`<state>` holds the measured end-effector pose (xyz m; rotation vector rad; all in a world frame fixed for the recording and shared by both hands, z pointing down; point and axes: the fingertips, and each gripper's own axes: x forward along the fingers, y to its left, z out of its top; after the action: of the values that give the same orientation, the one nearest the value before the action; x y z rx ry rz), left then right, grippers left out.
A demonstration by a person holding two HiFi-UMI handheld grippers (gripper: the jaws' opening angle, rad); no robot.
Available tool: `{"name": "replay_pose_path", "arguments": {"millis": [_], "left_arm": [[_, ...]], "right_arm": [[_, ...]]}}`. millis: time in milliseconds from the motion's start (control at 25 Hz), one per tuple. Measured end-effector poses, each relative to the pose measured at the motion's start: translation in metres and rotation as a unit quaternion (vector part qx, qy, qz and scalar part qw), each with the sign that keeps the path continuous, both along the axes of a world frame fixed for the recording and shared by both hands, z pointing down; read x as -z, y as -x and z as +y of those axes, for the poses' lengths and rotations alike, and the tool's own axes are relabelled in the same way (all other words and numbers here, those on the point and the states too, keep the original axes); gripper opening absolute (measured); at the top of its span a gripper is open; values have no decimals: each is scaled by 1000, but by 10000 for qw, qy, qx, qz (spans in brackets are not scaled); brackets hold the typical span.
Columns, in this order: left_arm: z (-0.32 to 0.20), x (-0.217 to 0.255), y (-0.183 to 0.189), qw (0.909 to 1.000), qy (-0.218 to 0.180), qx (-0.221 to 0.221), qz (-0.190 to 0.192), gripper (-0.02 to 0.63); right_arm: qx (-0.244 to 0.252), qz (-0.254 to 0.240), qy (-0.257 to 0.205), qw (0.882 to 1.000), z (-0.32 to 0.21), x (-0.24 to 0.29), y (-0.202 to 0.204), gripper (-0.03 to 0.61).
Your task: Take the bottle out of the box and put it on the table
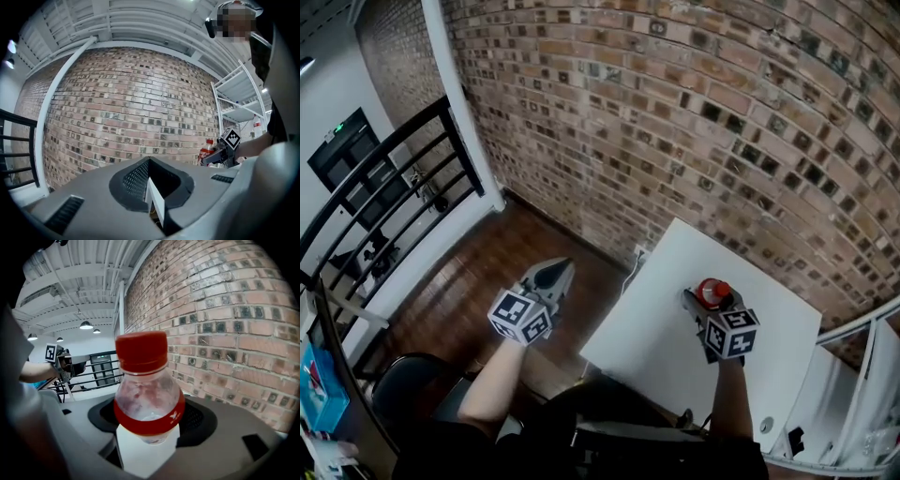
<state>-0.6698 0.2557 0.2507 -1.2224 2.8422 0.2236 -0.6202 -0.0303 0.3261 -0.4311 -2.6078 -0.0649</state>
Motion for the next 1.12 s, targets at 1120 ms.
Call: {"name": "replay_pose_path", "arguments": {"millis": [1120], "left_arm": [[-48,-94,89,9920,423,584,1040,5]], "right_arm": [[100,805,-111,9966,-65,-106,160,334]]}}
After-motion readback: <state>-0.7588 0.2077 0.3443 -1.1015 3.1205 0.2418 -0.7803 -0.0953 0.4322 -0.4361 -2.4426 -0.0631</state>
